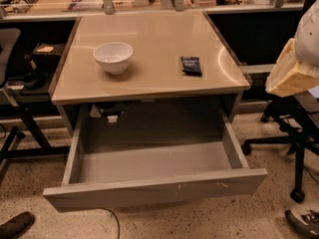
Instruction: Close top drawer
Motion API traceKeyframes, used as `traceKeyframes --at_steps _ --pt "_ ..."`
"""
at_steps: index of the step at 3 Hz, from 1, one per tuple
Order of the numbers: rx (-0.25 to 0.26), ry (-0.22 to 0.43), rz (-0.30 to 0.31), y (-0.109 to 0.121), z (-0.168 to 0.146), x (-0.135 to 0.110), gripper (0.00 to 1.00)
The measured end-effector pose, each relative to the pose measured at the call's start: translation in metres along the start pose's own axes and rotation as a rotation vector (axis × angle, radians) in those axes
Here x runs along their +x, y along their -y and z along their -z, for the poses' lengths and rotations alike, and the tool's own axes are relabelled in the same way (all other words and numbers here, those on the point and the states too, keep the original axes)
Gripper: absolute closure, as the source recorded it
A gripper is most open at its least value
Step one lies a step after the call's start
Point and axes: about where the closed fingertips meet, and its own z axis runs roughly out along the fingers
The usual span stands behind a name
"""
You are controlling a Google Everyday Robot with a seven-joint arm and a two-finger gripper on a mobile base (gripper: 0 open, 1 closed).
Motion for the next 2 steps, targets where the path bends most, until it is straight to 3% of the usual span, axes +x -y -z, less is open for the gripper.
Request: traceKeyframes --at_steps 1,2 --pt "-0.034 -0.029 -0.06 -0.034 0.0 0.015 1.0" --pt "-0.103 -0.054 -0.146 -0.085 -0.012 0.034 1.0"
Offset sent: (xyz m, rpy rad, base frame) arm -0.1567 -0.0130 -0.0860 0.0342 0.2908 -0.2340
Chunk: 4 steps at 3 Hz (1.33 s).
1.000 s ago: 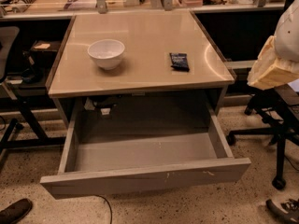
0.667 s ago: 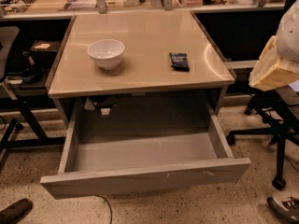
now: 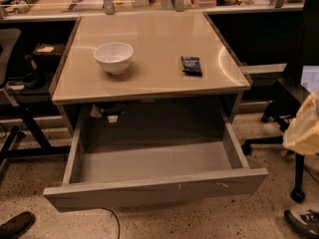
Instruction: Close top drawer
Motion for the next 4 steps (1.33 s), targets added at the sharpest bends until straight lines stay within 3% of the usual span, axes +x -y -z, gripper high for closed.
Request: traceKeyframes --at_steps 1,2,3,4 --pt "-0.11 -0.024 -0.085 -0.05 -0.033 0.02 1.0" --pt "-0.124 -0.034 -0.083 -0.052 -0.041 0.023 1.0" --pt "-0.161 -0.004 -0.12 -0.066 -0.065 0.02 1.0" --pt "-0.26 0.006 -0.166 -0.096 -0.13 0.024 1.0"
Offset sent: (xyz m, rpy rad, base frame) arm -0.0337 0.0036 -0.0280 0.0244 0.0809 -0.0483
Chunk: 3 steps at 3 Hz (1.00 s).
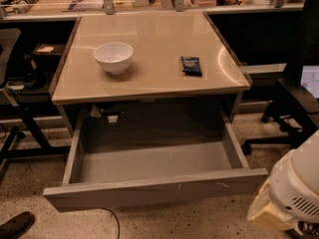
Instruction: Close top drawer
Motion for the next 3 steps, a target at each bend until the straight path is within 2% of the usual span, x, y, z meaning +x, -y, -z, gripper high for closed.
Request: traceKeyframes --at_steps 1,2,3 --pt "-0.053 0.027 -0.022 0.004 -0.053 -0.004 1.0" --pt "-0.078 0.056 -0.034 0.013 -0.093 -0.013 1.0" --pt "-0.079 0.054 -0.033 0.013 -0.093 -0.013 1.0"
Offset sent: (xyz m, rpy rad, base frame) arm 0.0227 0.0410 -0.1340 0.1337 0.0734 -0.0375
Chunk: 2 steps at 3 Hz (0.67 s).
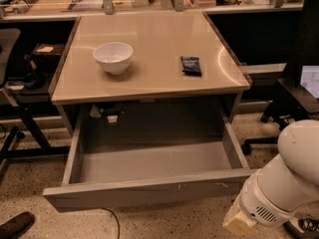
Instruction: Close top drawer
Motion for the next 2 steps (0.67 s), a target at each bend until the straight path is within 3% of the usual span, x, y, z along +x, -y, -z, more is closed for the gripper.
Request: traceKeyframes --at_steps 2 --pt "0.023 0.081 -0.007 0.035 -0.037 -0.026 1.0"
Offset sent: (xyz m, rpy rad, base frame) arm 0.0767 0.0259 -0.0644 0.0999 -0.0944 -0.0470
